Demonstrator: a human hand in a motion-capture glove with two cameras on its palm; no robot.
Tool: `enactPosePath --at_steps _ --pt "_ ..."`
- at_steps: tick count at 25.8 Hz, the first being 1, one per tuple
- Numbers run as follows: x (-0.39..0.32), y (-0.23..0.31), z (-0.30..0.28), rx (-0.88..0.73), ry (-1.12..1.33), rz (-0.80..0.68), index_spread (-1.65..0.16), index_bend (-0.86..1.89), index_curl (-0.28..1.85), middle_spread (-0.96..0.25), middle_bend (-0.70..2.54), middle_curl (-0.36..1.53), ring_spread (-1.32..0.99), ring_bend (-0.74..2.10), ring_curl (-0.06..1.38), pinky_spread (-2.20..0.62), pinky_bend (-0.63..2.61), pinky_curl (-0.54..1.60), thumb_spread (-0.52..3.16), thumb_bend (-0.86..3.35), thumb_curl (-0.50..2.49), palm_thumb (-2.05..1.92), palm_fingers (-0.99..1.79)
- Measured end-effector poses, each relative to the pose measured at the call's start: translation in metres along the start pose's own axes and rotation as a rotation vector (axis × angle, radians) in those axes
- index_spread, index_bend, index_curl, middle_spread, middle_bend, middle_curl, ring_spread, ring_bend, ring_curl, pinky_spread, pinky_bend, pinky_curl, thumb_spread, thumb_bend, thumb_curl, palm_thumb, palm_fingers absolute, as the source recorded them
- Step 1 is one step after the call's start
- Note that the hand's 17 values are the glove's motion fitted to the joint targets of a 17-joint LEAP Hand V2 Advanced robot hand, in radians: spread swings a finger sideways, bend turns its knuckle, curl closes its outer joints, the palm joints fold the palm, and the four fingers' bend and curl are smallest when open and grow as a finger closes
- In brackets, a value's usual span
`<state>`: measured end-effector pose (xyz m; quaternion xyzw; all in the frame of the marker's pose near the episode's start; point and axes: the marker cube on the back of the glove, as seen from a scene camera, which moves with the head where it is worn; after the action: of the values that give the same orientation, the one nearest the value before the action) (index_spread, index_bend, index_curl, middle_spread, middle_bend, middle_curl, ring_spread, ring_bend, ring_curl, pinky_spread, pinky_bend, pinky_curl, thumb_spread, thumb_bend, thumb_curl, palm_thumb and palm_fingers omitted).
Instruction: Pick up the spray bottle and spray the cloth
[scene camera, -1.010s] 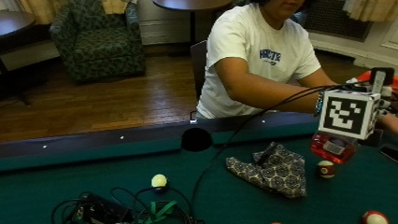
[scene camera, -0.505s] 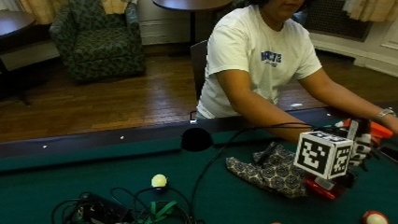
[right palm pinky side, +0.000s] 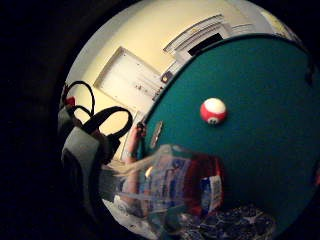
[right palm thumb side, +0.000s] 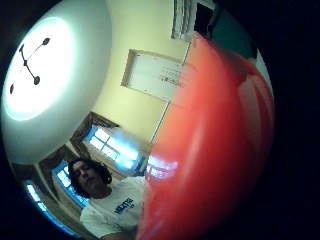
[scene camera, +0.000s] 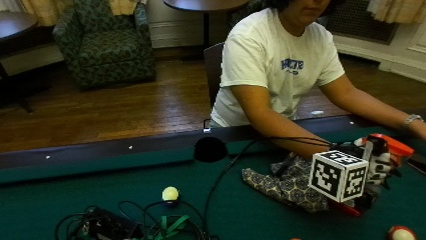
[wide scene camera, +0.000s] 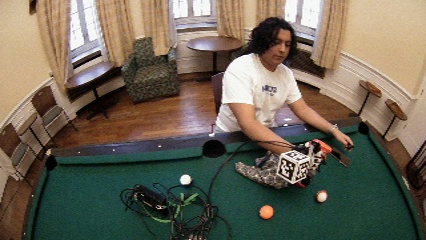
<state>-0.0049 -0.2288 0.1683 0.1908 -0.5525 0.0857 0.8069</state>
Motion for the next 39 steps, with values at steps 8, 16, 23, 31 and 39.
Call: enactPosePath --at_steps 8,16,23,31,39 --pt "0.002 0.000 -0.001 0.001 -0.016 0.002 -0.31 0.24 0.68 -0.22 0.57 0.60 -0.21 0.73 0.50 -0.32 0.49 0.43 0.39 -0.03 0.88 0.92 1.35" --pt "0.004 0.007 -0.001 -0.075 -0.069 0.109 -0.31 0.24 0.69 -0.22 0.58 0.60 -0.20 0.72 0.50 -0.31 0.47 0.43 0.39 -0.03 0.88 0.91 1.32" --pt "0.016 0.028 -0.003 -0.186 -0.013 0.294 -0.32 0.21 0.67 -0.21 0.57 0.58 -0.19 0.68 0.48 -0.15 0.24 0.37 0.50 -0.03 0.86 0.91 1.05" --pt "0.030 0.056 -0.029 -0.316 0.307 0.367 -0.37 0.11 0.57 -0.17 0.34 0.49 -0.13 0.44 0.43 0.11 0.29 0.39 0.83 -0.04 0.75 0.81 0.54" --pt "0.018 0.085 -0.075 -0.335 0.626 0.301 -0.41 0.08 0.44 -0.15 0.20 0.42 -0.10 0.35 0.36 0.20 0.37 0.39 0.95 -0.08 0.60 0.62 0.38"
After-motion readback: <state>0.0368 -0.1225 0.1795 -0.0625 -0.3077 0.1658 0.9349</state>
